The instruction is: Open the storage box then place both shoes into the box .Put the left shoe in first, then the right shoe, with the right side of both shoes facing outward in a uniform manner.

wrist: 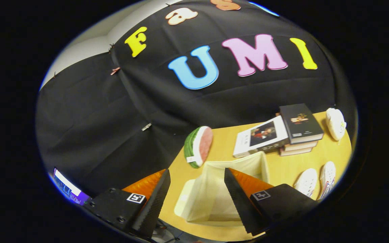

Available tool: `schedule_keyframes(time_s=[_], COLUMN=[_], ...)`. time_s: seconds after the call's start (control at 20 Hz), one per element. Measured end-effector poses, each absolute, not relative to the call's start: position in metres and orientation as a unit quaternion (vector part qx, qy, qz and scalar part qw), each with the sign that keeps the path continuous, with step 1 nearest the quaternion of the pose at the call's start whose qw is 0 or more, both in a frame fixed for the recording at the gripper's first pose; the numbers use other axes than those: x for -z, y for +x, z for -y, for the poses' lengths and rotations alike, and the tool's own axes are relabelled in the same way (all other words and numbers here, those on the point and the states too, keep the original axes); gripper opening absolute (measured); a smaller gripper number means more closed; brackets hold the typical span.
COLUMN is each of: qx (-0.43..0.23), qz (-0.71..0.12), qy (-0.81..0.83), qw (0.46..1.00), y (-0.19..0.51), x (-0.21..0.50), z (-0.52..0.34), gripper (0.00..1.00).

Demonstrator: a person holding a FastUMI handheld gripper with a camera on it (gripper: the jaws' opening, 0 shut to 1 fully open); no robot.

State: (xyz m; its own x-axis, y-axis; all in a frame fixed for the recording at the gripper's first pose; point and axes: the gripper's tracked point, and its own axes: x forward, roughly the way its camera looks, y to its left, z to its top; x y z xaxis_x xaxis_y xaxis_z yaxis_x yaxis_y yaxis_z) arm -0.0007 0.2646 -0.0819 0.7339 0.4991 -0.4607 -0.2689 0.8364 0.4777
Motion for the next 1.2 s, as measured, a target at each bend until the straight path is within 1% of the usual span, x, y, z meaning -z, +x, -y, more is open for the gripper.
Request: schedule_keyframes(time_s=[0.15, 0.35, 0.5, 0.65, 0.75, 0.9, 1.05, 1.2], qx=[-0.155, -0.093, -0.064, -0.041, -0.04, -0.055, -0.08, -0.111], qz=[-0.34, -0.352, -0.356, -0.366, -0.381, -0.415, -0.46, -0.489], qy=[0.192, 0.17, 0.137, 0.057, 0.003, -0.03, -0.035, -0.059], qw=[0.907, 0.916, 0.922, 0.928, 0.923, 0.908, 0.883, 0.863], y=[-0.006, -0.009, -0.011, -0.018, -0.024, -0.034, -0.043, -0.05], x=[0.114, 0.137, 0.151, 0.176, 0.197, 0.231, 0.272, 0.307], z=[-0.208, -0.138, -0.094, -0.046, -0.021, 0.0, 0.004, 0.007], gripper=[0.98, 0.98, 0.98, 0.98, 0.98, 0.98, 0.99, 0.98])
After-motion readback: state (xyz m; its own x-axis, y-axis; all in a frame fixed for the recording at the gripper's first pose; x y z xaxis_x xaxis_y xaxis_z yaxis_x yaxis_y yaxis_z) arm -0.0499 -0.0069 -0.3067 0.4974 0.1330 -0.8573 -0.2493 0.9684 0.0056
